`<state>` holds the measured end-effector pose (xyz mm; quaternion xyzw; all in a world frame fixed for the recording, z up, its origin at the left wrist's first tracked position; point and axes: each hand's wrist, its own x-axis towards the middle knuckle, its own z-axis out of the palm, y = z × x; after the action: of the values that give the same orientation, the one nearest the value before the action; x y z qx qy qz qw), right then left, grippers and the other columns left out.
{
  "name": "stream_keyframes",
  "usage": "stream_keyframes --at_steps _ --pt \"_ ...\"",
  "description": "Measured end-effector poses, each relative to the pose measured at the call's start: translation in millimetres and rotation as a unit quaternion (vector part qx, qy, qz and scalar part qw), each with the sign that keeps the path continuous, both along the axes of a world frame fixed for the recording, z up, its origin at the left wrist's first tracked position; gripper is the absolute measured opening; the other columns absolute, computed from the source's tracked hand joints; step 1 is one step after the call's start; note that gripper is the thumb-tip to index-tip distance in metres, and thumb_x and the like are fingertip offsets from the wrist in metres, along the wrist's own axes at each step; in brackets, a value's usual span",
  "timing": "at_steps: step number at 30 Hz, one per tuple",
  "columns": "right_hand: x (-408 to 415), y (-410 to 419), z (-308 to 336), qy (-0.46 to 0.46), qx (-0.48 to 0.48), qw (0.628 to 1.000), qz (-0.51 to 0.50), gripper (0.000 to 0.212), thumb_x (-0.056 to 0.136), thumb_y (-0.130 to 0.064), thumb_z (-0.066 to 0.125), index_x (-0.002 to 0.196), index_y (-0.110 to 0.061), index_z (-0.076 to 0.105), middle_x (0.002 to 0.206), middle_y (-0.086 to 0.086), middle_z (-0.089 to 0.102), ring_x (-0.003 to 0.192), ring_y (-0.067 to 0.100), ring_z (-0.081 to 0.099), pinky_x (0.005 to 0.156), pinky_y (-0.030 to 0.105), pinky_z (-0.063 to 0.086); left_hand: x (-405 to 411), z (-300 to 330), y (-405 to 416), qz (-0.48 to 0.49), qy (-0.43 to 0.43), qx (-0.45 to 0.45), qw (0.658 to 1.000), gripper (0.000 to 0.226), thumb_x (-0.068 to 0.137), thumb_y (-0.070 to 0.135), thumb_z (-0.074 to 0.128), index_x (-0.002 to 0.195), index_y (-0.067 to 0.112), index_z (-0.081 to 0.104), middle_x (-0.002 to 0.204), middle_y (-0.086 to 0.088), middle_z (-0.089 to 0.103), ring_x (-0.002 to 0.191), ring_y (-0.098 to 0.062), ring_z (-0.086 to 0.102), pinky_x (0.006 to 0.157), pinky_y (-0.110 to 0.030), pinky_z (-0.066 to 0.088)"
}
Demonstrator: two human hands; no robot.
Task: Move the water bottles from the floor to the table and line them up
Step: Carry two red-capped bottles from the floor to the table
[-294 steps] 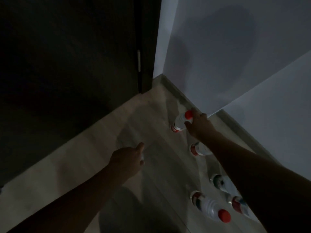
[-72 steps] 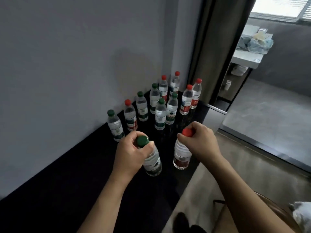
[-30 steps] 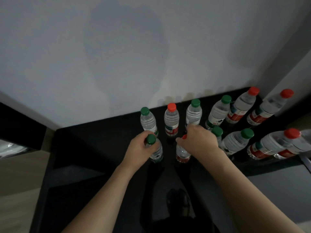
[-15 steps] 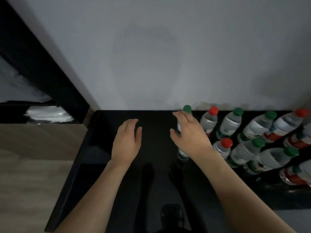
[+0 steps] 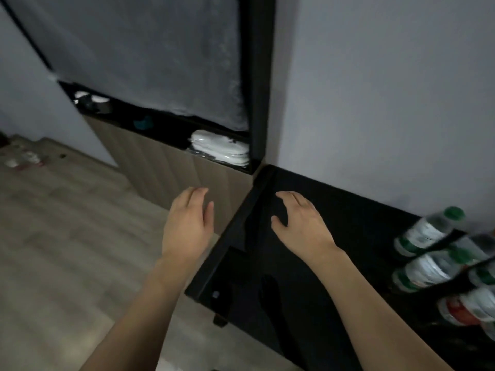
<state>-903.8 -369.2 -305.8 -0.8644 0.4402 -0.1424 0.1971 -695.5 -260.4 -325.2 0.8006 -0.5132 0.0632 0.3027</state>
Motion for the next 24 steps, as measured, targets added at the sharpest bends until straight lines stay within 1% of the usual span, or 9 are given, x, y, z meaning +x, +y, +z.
stream_keyframes --at_steps 3,9,12,19,24 --pt "63 29 4 -0.002 -0.001 0.999 0.045 0.056 0.092 -0.031 0.058 0.144 -0.02 0.039 0.146 0.001 0.042 0.135 0.021 0.038 0.113 0.034 0.033 59 5 46 0.053 0.008 0.012 0.998 0.032 0.094 0.011 0.061 0.122 -0.003 0.061 0.121 -0.022 0.06 0.112 -0.041 0.057 0.099 -0.05 0.046" --pt "165 77 11 0.005 0.009 0.994 0.109 0.056 0.092 -0.031 0.056 0.144 -0.021 0.039 0.145 0.001 0.041 0.129 0.024 0.042 0.108 0.037 0.037 151 4 130 0.137 0.036 0.056 0.988 0.037 0.098 0.017 0.055 0.13 0.0 0.056 0.133 -0.018 0.056 0.119 -0.039 0.051 0.103 -0.046 0.042" --pt "203 89 13 0.019 0.012 0.99 0.139 0.056 0.093 -0.032 0.055 0.145 -0.021 0.037 0.146 0.001 0.041 0.129 0.024 0.043 0.108 0.039 0.037 179 4 157 0.166 0.044 0.055 0.984 0.038 0.099 0.021 0.053 0.133 0.003 0.055 0.135 -0.015 0.055 0.123 -0.035 0.05 0.104 -0.044 0.041" --pt "299 91 8 0.026 0.013 0.983 0.183 0.054 0.092 -0.031 0.056 0.143 -0.022 0.039 0.144 -0.001 0.042 0.127 0.024 0.043 0.104 0.039 0.039 253 -1 164 0.201 0.059 0.038 0.977 0.041 0.1 0.025 0.052 0.136 0.006 0.052 0.135 -0.011 0.055 0.124 -0.031 0.051 0.102 -0.043 0.044" --pt "381 64 -12 0.022 0.017 0.982 0.189 0.054 0.09 -0.028 0.058 0.141 -0.02 0.042 0.143 0.0 0.044 0.127 0.024 0.043 0.104 0.034 0.036 325 -23 140 0.203 0.069 0.053 0.975 0.04 0.099 0.026 0.053 0.135 0.007 0.053 0.134 -0.011 0.056 0.122 -0.031 0.053 0.1 -0.043 0.045"
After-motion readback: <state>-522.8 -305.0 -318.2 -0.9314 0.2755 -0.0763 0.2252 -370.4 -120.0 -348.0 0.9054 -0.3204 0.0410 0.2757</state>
